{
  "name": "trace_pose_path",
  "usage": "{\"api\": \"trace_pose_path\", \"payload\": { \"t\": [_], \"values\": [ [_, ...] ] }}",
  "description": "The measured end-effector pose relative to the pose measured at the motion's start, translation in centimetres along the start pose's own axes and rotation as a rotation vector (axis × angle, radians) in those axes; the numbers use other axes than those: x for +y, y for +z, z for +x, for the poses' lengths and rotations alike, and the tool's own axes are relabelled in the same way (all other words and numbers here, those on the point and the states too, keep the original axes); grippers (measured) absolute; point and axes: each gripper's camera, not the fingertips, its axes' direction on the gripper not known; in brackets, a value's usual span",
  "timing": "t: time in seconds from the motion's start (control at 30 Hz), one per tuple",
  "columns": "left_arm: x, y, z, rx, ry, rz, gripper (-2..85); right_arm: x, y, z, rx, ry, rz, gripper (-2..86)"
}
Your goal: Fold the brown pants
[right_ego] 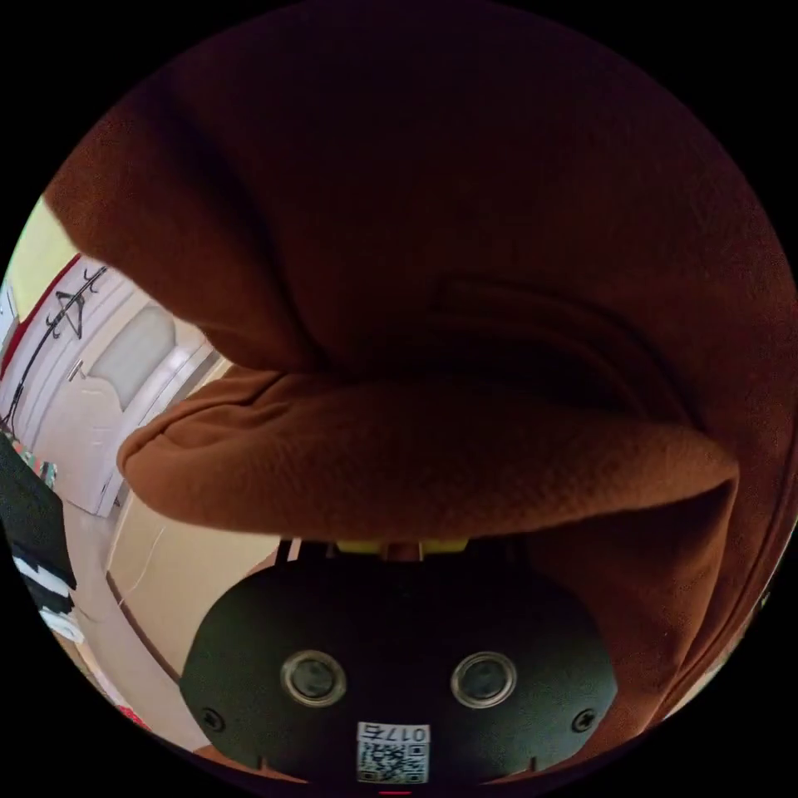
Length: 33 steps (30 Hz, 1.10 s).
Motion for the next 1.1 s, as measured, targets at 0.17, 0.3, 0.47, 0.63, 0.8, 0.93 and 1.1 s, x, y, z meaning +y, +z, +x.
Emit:
{"api": "trace_pose_path", "payload": {
  "t": [0.17, 0.3, 0.47, 0.63, 0.8, 0.93, 1.1],
  "values": [
    [-0.6, 1.5, -5.6, 0.229, -0.079, -0.067, 11.3, 1.0, -4.7, -0.2, 0.188, 0.165, 0.122, 5.5],
    [0.0, -1.7, -5.3, 0.251, 0.086, 0.142, 1.7, 0.1, -8.3, -7.4, 0.481, 0.105, 0.197, 4.6],
    [0.6, -1.6, 2.5, -0.030, 0.431, 0.176, 0.2, -0.5, -12.6, -18.2, 0.883, -0.026, 0.329, 2.6],
    [0.2, 14.9, 6.4, -0.235, 0.621, -0.268, 0.9, 1.4, -19.8, -20.2, 0.637, -0.275, 0.456, 1.6],
    [0.0, 24.7, 1.3, -0.176, 0.514, -0.509, 4.5, 4.3, -24.2, -14.1, 0.182, -0.444, 0.571, 2.0],
    [-0.3, 24.0, -1.5, -0.065, 0.478, -0.604, 5.5, 4.8, -24.7, -13.7, 0.114, -0.385, 0.595, 2.0],
    [0.0, 17.1, -0.8, 0.032, 0.542, -0.638, 7.0, 3.4, -23.9, -13.3, -0.062, -0.281, 0.458, 3.5]
  ]
}}
